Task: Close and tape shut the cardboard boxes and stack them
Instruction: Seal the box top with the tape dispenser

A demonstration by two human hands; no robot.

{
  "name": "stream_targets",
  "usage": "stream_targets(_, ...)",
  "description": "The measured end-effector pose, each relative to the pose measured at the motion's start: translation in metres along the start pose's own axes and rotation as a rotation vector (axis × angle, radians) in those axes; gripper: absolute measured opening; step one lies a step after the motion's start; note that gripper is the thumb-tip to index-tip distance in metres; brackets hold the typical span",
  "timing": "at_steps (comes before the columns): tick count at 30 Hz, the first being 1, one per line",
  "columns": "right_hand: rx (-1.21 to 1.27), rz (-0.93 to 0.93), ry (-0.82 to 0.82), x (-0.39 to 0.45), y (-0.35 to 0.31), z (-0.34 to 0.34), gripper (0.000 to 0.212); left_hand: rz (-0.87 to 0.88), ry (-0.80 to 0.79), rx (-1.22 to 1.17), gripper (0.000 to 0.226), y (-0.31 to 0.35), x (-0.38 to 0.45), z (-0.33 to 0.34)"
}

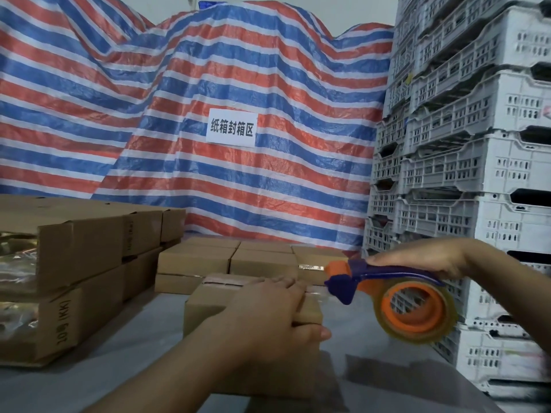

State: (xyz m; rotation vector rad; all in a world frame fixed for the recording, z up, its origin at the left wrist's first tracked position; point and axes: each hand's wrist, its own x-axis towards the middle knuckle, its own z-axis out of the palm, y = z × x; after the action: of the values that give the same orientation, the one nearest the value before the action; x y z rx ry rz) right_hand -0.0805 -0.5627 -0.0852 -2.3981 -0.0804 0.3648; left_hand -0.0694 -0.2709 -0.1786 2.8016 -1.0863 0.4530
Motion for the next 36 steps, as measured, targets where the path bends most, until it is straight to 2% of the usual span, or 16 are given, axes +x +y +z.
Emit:
stream_targets(5,-0.031,0.056,-0.056,-0.041,0.007,-0.033,0.060,0.018,0.044,-0.010,0.082,-0.004,0.001,0.006)
stream_targets(8,-0.324,0.149,-0.019,-0.044,-0.010,-0.024,0.056,0.049,0.042,-0.022,0.073,-0.004,0.001,0.008)
stream_targets(11,-0.653,0.232,0.016,-0.022,-0.036,0.014,0.052,0.058,0.075,-0.007,0.068,-0.003,0.001,0.009)
stream_targets(15,-0.896,0.272,0.156,0.006,-0.063,0.050,0.071,0.076,0.094,-0.027,0.062,-0.003,0.002,0.008)
stream_targets(20,-1.051,0.305,0.254,-0.002,-0.087,0.066,0.054,0.058,0.064,-0.013,0.064,-0.001,0.004,0.007)
stream_targets(24,-1.505,0.362,0.262,0.004,-0.076,0.091,0.042,0.040,0.046,0.050,0.066,0.002,0.000,0.006)
stream_targets(25,-1.535,0.344,0.291,0.006,-0.065,0.094,0.040,0.039,0.039,0.058,0.066,0.003,-0.001,0.005)
stream_targets(30,-1.222,0.145,0.713,0.007,-0.006,0.100,0.047,0.039,0.022,0.067,0.069,0.002,0.002,0.006)
stream_targets(32,-1.114,0.146,0.767,0.010,0.013,0.111,0.052,0.044,0.021,0.063,0.070,0.000,0.004,0.007)
stream_targets(36,-0.959,0.176,0.772,0.018,0.046,0.138,0.055,0.050,0.040,0.067,0.069,-0.002,0.003,0.009)
